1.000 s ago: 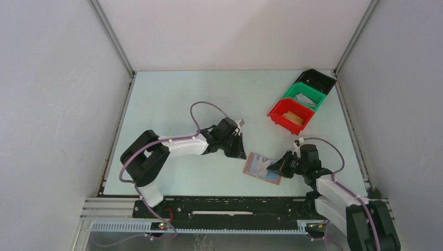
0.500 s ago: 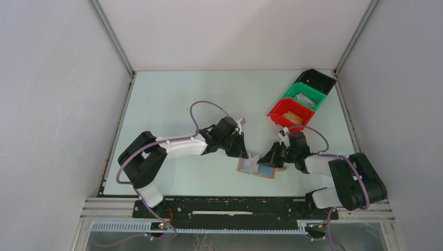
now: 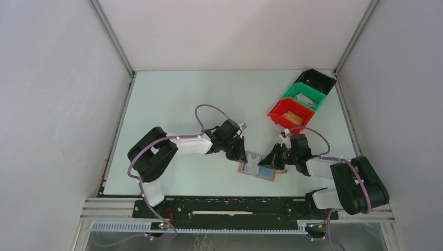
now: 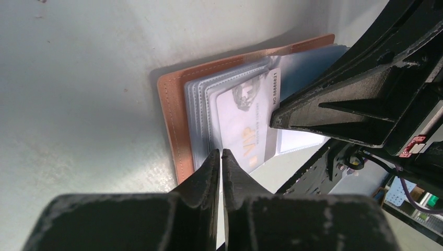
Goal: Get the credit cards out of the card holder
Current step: Remove the credit card from the card holder.
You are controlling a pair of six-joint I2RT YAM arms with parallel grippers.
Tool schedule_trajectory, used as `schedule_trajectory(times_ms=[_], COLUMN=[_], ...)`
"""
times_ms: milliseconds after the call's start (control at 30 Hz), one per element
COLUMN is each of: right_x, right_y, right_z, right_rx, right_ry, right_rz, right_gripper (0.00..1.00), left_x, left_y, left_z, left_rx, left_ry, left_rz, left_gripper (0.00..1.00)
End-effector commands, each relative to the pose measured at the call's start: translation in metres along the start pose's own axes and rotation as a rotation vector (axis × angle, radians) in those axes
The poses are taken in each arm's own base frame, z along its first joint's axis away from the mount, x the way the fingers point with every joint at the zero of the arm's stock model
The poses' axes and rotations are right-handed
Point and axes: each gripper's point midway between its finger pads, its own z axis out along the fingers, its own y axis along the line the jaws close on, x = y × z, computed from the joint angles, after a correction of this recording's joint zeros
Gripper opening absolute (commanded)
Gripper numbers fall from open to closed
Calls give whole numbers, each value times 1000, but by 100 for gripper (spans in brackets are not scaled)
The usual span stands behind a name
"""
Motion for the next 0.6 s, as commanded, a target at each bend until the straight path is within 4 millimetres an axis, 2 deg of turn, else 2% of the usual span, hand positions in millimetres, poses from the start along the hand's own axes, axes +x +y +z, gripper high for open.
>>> schedule_trajectory(times_ms=[0, 200, 567], right_x=[3, 4, 13], right_y=[-1, -6, -12], right_z=[-2, -10, -22], right_rx=[-2, 20, 51], right_ry=[3, -15, -51], right_rz=[-26, -3, 60], right_gripper=[0, 0, 0], left_x=[-5, 0, 4], left_y=[10, 32, 45], left_z=[6, 9, 13], left_rx=[-69, -180, -237], left_ry=[-2, 25, 46], left_rz=[4, -21, -46], left_gripper=[9, 9, 9])
